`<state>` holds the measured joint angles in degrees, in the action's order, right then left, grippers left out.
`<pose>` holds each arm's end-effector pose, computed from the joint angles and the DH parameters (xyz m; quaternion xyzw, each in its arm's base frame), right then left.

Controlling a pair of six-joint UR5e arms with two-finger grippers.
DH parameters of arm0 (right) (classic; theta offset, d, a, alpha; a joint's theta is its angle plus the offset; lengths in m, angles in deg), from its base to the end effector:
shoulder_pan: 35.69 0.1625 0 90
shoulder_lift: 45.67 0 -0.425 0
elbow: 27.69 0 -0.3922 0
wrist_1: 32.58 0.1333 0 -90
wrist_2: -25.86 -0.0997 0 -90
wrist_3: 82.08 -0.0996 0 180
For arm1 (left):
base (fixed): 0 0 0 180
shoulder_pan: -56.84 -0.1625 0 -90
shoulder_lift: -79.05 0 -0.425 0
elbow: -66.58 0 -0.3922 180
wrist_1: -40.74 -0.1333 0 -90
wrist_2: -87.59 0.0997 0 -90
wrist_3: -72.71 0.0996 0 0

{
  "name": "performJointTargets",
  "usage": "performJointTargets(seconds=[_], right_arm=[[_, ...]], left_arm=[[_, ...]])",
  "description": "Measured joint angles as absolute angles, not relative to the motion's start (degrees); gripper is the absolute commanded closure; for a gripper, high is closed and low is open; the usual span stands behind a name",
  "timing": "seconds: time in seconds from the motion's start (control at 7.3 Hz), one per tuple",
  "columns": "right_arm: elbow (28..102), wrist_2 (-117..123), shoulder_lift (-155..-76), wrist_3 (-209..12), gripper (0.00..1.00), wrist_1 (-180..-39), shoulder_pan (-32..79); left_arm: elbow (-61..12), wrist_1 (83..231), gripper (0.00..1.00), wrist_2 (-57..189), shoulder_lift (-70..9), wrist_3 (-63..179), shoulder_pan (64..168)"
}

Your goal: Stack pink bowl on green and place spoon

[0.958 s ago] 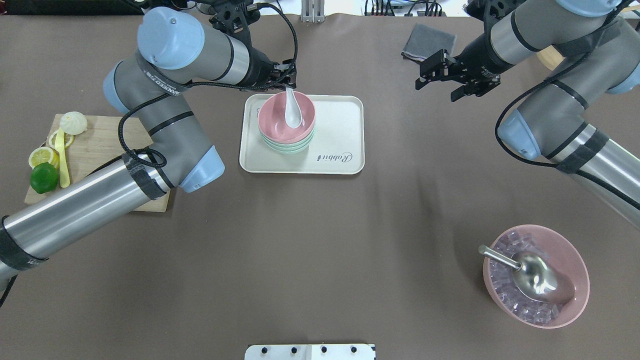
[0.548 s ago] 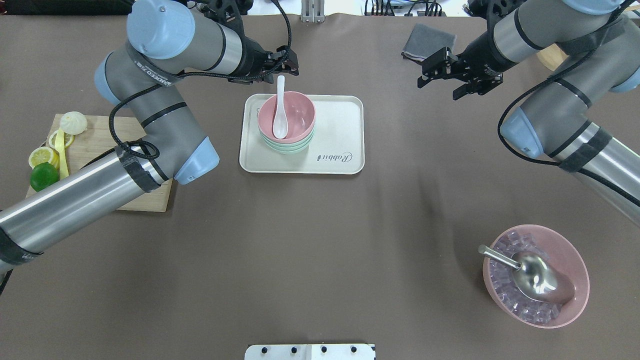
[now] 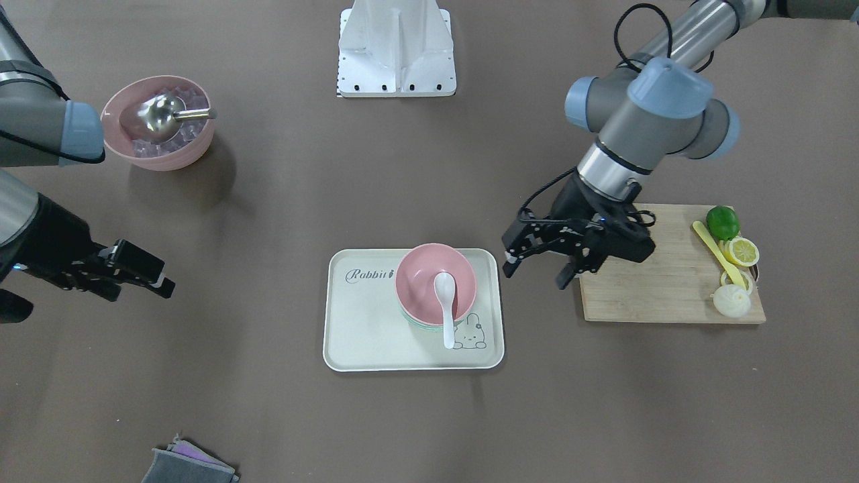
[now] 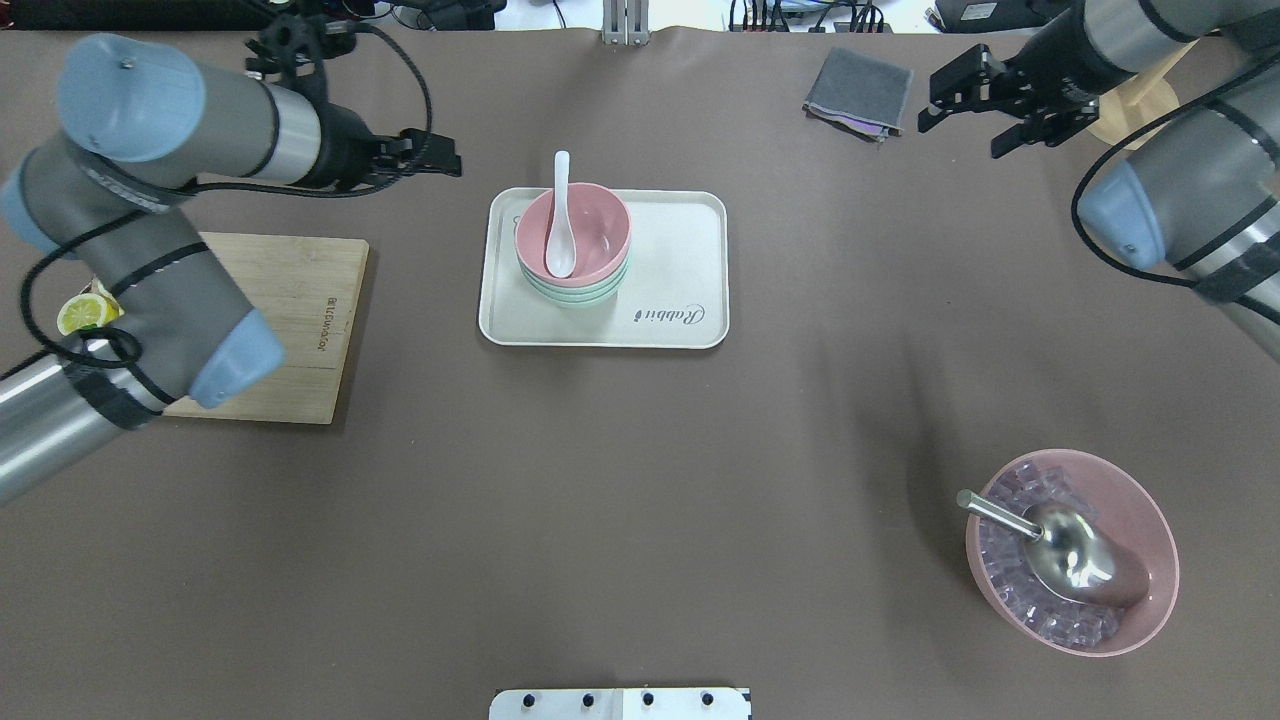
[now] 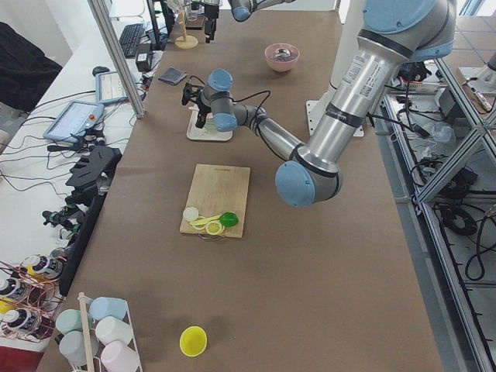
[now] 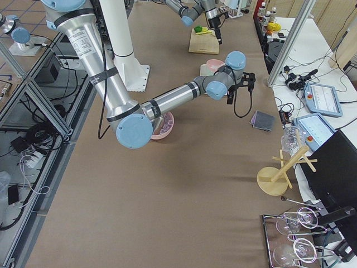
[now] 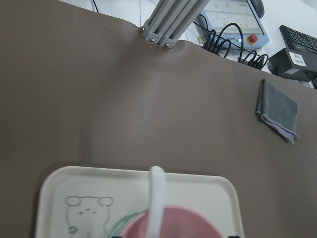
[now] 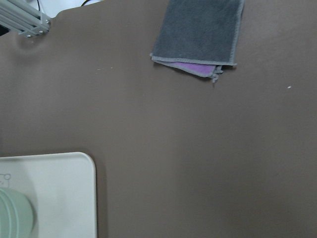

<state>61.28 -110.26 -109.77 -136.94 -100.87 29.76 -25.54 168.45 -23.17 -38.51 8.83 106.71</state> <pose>-0.2183 -0.6260 0.3549 0.0500 -0.5092 0.0715 0.8562 0.3515 -0.5691 0.2888 0.2178 0.5223 -0.0706 0.8214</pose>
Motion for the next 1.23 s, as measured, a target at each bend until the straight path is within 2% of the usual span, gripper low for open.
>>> performJointTargets(seconds=[0.55,0.82,1.23], right_arm=[[65.2,-98.4,-114.6,-91.6,0.00,-133.1,39.2],[65.7,-99.8,-120.7,-82.8,0.00,-136.4,44.3],[65.9,-103.1,-128.2,-81.3,0.00,-133.3,48.6]], left_arm=[[-36.5,142.6,0.01,-30.2,-27.3,41.0,121.7],[-34.5,137.5,0.01,-37.9,-22.8,53.7,129.1],[-27.5,135.6,0.01,-44.9,-18.2,72.7,139.2]])
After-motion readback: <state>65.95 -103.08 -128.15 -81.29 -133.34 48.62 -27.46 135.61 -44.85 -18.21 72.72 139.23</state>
